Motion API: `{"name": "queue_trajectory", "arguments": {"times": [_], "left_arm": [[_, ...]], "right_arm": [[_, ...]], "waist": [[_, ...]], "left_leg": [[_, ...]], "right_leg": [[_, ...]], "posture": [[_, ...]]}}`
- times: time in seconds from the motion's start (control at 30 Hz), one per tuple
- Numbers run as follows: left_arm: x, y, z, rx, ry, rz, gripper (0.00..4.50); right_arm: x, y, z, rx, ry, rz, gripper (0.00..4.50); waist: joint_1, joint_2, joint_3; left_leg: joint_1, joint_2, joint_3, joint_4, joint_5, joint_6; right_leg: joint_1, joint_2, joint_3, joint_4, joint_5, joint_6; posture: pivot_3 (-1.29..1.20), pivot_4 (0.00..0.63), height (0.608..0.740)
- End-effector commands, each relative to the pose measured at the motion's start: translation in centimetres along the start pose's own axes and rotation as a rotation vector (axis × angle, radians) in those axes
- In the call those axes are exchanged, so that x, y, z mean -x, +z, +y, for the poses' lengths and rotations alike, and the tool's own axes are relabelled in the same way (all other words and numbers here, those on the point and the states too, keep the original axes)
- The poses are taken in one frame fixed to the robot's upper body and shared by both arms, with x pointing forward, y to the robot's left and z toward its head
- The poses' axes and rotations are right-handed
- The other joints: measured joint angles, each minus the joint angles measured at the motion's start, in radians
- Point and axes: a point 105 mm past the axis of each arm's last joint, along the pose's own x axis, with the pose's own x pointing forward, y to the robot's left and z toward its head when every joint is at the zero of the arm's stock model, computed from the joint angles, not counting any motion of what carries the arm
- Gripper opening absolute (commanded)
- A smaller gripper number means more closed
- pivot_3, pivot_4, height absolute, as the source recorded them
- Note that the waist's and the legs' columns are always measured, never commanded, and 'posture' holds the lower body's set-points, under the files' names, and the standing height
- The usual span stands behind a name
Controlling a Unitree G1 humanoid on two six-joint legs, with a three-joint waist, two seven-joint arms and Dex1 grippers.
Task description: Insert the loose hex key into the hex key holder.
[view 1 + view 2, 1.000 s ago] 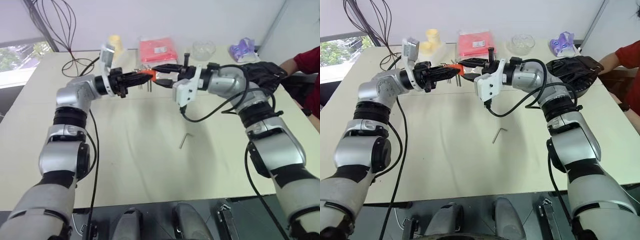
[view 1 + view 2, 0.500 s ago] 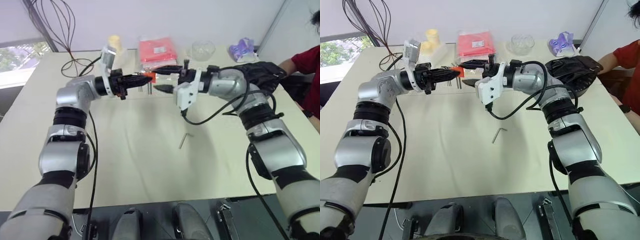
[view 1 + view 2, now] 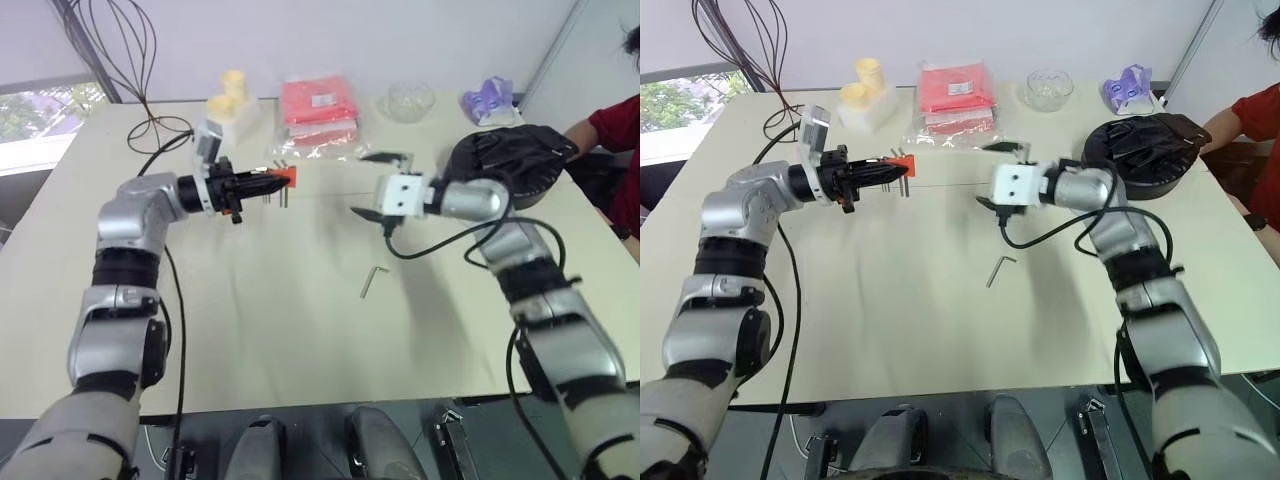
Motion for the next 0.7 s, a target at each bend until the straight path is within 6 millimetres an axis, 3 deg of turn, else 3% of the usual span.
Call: {"name": "queue_trajectory", "arguments": {"times": [0.03,0.13,0.27,0.5,0.7], "left_arm": [[0.0,1.0,-1.1,-0.143,0.046,-0.035,0.00],[0.0,0.3,-2.1,-0.169,0.088,-0.059,0.00],[-0.2,-1.0,-3.0,-0.188,0.136,-0.047,0.00],[-1.1,-2.5,-4.0,-0.154,0.171,-0.044,0.00],[-1.7,-3.0,-4.4,-0.125,0.179,-0.051,0.00]], "right_arm": [[2.1,3.1,1.5,-0.550,0.030,-0.033,4.45],[3.9,2.8,4.6,-0.806,0.056,0.078,4.45],[5.6,2.6,6.1,-1.014,0.028,0.186,4.45],[6.8,2.3,9.1,-1.099,0.091,0.232,4.45],[7.2,0.4,11.2,-1.149,0.111,0.337,4.45]], "waist": [[0.001,0.000,0.000],[0.009,0.000,0.000],[0.025,0.000,0.000],[0.050,0.000,-0.001],[0.045,0.000,-0.001]], "left_leg": [[0.000,0.001,-0.001,0.000,0.000,0.000],[-0.001,0.001,-0.002,0.001,-0.001,0.001],[0.000,0.000,-0.001,0.001,-0.003,0.006],[-0.001,-0.003,-0.001,0.001,-0.003,0.006],[-0.001,-0.005,0.000,0.001,-0.004,0.006]], "right_leg": [[0.000,0.000,0.000,0.000,0.000,0.000],[-0.001,0.000,0.001,0.001,0.000,0.000],[-0.001,0.000,0.002,0.001,0.000,0.000],[0.000,0.000,0.001,0.000,0.000,0.000],[0.000,0.001,0.001,-0.001,0.000,0.000]], "posture": [[0.00,0.150,0.740],[0.00,0.150,0.740],[0.00,0.150,0.740],[0.00,0.150,0.740],[0.00,0.150,0.740]]}}
